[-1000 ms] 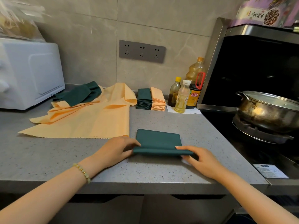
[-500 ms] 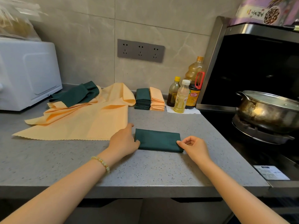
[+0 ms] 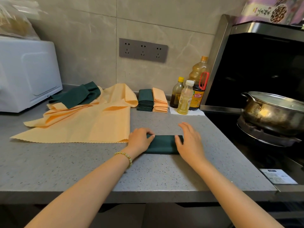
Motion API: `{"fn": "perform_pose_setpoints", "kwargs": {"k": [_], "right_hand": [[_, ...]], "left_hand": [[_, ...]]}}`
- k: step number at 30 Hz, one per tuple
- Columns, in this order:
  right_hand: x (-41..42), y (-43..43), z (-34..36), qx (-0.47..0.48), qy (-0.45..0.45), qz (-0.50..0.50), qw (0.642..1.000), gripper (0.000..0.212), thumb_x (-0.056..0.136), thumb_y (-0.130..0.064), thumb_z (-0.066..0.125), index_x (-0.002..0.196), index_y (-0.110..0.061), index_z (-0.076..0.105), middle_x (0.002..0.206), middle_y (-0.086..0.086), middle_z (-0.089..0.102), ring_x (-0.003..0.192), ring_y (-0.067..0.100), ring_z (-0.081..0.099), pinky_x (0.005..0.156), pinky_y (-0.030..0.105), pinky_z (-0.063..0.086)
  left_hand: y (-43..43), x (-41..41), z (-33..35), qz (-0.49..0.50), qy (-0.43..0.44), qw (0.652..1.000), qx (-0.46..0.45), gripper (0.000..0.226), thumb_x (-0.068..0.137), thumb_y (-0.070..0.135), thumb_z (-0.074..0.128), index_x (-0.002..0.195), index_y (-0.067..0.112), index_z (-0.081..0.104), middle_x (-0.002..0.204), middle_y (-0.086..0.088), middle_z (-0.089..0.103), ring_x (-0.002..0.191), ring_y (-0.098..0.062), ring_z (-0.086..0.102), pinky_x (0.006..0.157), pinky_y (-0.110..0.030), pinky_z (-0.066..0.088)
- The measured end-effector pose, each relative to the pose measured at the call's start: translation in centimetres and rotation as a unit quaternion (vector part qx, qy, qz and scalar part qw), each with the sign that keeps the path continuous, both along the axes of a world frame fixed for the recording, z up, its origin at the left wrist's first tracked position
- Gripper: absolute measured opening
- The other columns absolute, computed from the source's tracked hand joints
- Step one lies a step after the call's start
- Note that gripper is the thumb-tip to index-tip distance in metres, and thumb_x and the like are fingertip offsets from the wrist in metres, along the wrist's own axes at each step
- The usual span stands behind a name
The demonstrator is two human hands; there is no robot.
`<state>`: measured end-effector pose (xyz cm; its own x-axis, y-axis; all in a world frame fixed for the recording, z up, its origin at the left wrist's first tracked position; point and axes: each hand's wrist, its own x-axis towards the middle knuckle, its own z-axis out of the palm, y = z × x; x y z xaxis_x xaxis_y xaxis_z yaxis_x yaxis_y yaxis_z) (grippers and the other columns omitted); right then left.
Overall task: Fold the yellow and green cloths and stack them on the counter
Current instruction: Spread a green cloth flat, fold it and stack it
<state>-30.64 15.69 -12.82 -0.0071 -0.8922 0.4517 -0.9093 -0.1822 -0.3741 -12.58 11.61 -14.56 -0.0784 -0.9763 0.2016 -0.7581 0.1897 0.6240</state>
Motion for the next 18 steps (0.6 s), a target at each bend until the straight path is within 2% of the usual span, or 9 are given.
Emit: {"fn": "perform_pose_setpoints", "kwargs": {"k": [2, 3, 6, 8, 12, 15, 18], "right_hand": [[2.0, -0.4, 0.6, 0.054, 0.047, 0.051, 0.996, 0.050, 0.100, -0.030, 0.039, 0.147, -0.017, 0.028, 0.155, -0.001, 0.024, 0.144, 0.015, 0.016, 0.117, 0.033, 0.008], [2.9, -0.6, 0.6, 0.092, 0.070, 0.069, 0.991, 0.049, 0.102, -0.030, 0.034, 0.148, -0.016, 0.026, 0.156, 0.000, 0.022, 0.145, 0.015, 0.012, 0.118, 0.033, 0.005], [4.5, -1.1, -0.3, 0.174, 0.132, 0.097, 0.971, 0.047, 0.104, -0.028, 0.023, 0.147, -0.011, 0.025, 0.156, 0.006, 0.023, 0.145, 0.018, 0.014, 0.117, 0.034, 0.005], [4.6, -1.4, -1.3, 0.194, 0.138, 0.097, 0.966, 0.049, 0.104, -0.028, 0.019, 0.150, -0.010, 0.019, 0.158, 0.005, 0.017, 0.146, 0.017, 0.011, 0.118, 0.033, 0.004], [4.5, -1.4, -2.0, 0.182, 0.131, 0.090, 0.970, 0.049, 0.104, -0.028, 0.017, 0.151, -0.011, 0.015, 0.159, 0.003, 0.012, 0.146, 0.015, 0.007, 0.118, 0.031, 0.002], [4.5, -1.3, -2.1, 0.176, 0.136, 0.089, 0.971, 0.050, 0.104, -0.028, 0.016, 0.151, -0.011, 0.014, 0.159, 0.003, 0.011, 0.146, 0.014, 0.006, 0.118, 0.030, 0.002], [4.4, -1.5, -2.1, 0.180, 0.137, 0.091, 0.970, 0.050, 0.104, -0.029, 0.016, 0.151, -0.011, 0.013, 0.159, 0.003, 0.011, 0.146, 0.015, 0.006, 0.118, 0.031, 0.002]], "left_hand": [[0.0, -0.1, 0.1, 0.009, -0.007, 1.000, -0.007, 0.017, 0.094, 0.030, 0.056, 0.103, 0.023, 0.069, 0.112, 0.004, 0.068, 0.109, -0.018, 0.057, 0.097, -0.038, 0.044], [-0.1, -0.2, 0.0, 0.014, -0.008, 1.000, -0.012, 0.016, 0.093, 0.029, 0.057, 0.103, 0.023, 0.069, 0.111, 0.005, 0.068, 0.108, -0.017, 0.058, 0.097, -0.037, 0.044], [-0.3, -0.3, -0.1, 0.026, -0.002, 1.000, -0.012, 0.015, 0.092, 0.030, 0.059, 0.100, 0.024, 0.070, 0.108, 0.005, 0.069, 0.106, -0.016, 0.059, 0.095, -0.037, 0.045], [-0.4, -0.4, 0.0, 0.028, -0.010, 0.999, -0.019, 0.015, 0.091, 0.031, 0.060, 0.099, 0.025, 0.071, 0.107, 0.005, 0.070, 0.106, -0.017, 0.059, 0.094, -0.038, 0.045], [0.3, -1.0, 0.4, 0.015, -0.176, 0.979, -0.101, 0.029, 0.097, 0.036, 0.047, 0.114, 0.024, 0.067, 0.117, -0.002, 0.065, 0.114, -0.021, 0.052, 0.098, -0.034, 0.037], [1.7, -1.2, -0.5, -0.018, -0.238, 0.969, -0.056, 0.044, 0.103, 0.034, 0.028, 0.142, 0.018, 0.042, 0.147, -0.004, 0.042, 0.139, -0.021, 0.030, 0.116, -0.038, 0.013], [1.7, -0.7, -1.0, -0.050, -0.270, 0.962, -0.005, 0.050, 0.105, 0.033, 0.015, 0.152, 0.017, 0.015, 0.160, -0.002, 0.011, 0.148, -0.020, 0.006, 0.119, -0.039, -0.001]]}}
